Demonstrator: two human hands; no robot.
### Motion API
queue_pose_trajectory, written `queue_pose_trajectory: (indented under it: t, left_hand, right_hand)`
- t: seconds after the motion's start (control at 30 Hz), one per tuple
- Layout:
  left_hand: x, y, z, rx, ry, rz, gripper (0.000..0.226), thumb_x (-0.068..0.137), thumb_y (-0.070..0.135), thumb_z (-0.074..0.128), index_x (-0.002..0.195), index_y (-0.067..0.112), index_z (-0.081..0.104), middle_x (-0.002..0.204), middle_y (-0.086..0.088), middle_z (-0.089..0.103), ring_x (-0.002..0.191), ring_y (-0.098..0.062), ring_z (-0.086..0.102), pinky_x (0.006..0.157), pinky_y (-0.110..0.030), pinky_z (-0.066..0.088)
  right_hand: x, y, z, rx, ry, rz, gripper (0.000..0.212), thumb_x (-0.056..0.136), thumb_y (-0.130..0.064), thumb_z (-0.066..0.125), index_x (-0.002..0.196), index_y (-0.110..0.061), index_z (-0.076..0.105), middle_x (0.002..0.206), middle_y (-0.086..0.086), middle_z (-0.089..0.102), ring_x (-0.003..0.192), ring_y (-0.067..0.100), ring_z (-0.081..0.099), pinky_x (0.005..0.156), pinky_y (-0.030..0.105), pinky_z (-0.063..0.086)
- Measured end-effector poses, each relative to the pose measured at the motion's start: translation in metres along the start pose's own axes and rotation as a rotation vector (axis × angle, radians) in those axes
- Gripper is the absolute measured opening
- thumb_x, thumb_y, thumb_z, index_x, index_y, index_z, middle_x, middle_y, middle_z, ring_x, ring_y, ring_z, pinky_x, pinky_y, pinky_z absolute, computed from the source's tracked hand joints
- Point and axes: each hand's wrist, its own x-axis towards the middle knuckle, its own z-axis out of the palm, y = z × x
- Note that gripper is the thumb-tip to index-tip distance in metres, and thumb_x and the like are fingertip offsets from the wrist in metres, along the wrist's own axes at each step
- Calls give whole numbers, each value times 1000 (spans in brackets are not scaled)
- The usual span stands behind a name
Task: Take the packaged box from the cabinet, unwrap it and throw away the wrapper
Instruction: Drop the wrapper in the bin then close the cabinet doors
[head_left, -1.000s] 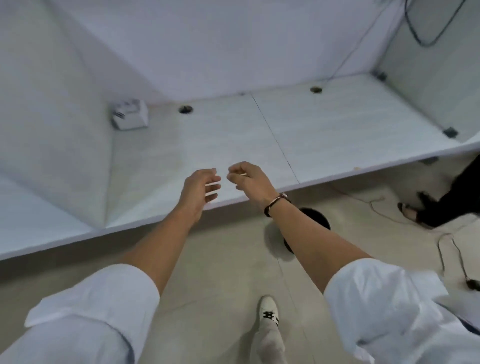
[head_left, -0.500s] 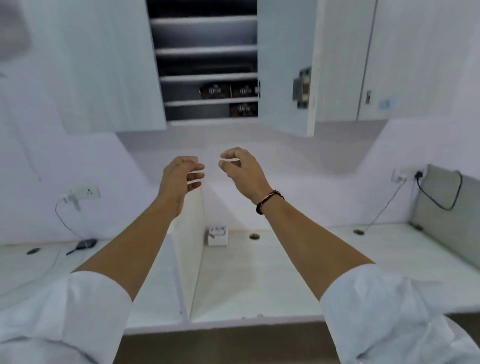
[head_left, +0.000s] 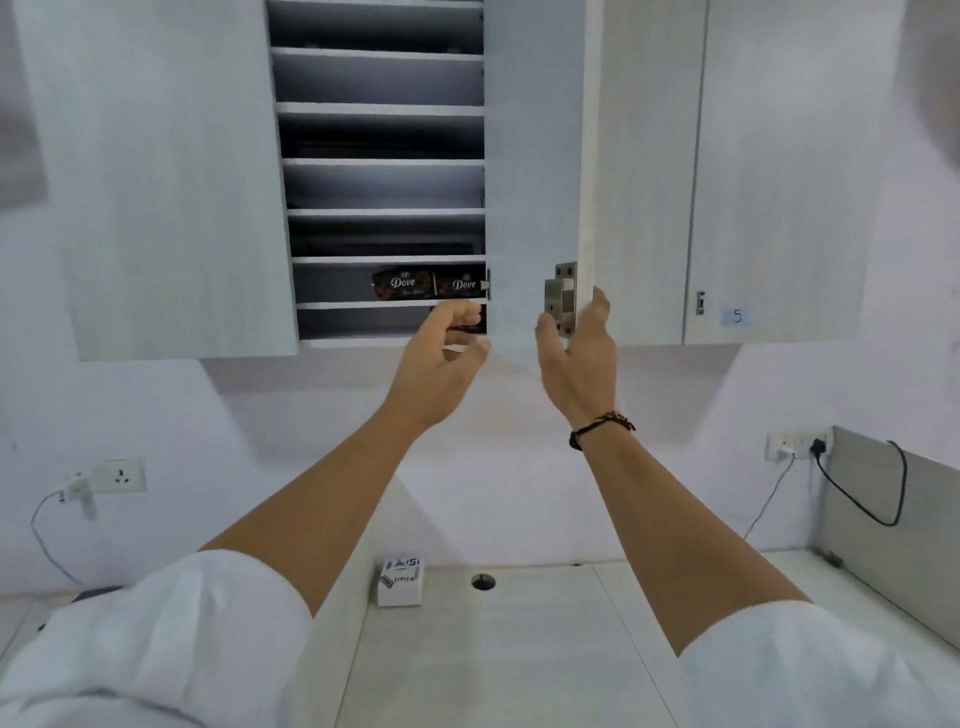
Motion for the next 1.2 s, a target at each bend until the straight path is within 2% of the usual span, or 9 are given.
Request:
queue_pose_trajectory:
  t: [0.07,0.13,0.2,0.33,0.43,0.53,0.7,1.03,1.2]
  left_hand:
    - [5,-4,7,75,6,119,41,101,22,62,141,24,54,138,12,58,124,-7,59,105,-34,51]
    - [6,-9,7,113,42,281,48,103,22,59,149,24,48,149,8,51,139,-12,50,116,-40,44]
    - [10,-16,0,175,87,418,52,105,24,55,156,23,42,162,0,43,151,-18,38,123,-46,35]
    - [20,-45,-36,416,253,568,47,103,19,56,150,15,54,169,-12,33,156,-22,28,124,-51,26]
    - [32,-90,-80,497,349,451,43,98,9,57,140,13,61,172,-9,29,159,-20,25,124,-52,28]
    - [46,-142,-128,580,394,351,55,90,2,57,144,13,57,172,-8,29,156,-11,28,123,-39,30]
    - [82,-233,-179,795,254,185,74,88,9,65,158,10,40,173,-14,23,149,-38,43,114,-56,42]
    - [140,-337,-217,1066,-69,29,90,97,33,59,168,23,5,177,2,-12,163,-32,4,127,-59,14]
    - [156,-353,-211,1117,-127,-47,91,97,46,58,167,27,3,175,-6,-19,161,-41,-9,126,-64,4]
  right_hand:
    - [-4,8,6,130,4,-35,58,98,-41,43,145,-7,40,82,-9,62,75,13,62,71,38,49]
    - [-17,8,16,263,-71,-77,54,105,-38,39,154,-14,39,112,-6,72,106,11,68,94,37,53]
    - [-29,15,37,416,-221,-148,49,111,-29,37,159,-19,35,155,-1,53,145,11,47,121,38,38]
    - [-37,27,101,357,-524,-321,54,111,-26,44,163,-24,27,171,-7,25,158,5,19,128,44,26]
    - [-37,31,170,142,-494,-502,69,105,-42,52,164,-24,22,175,0,9,161,11,5,129,48,22]
    - [-28,34,241,0,-385,-559,74,99,-53,57,162,-26,30,174,9,12,162,23,8,126,50,23]
    - [-6,49,328,-205,-383,-518,65,99,-37,63,159,-33,36,173,7,15,161,29,11,124,54,23]
    - [18,61,412,-495,-365,-420,74,96,-25,62,161,-35,28,175,3,2,162,25,-1,129,46,6]
    - [31,62,426,-498,-426,-337,67,98,-31,58,160,-33,33,175,1,-2,162,23,-5,129,47,6]
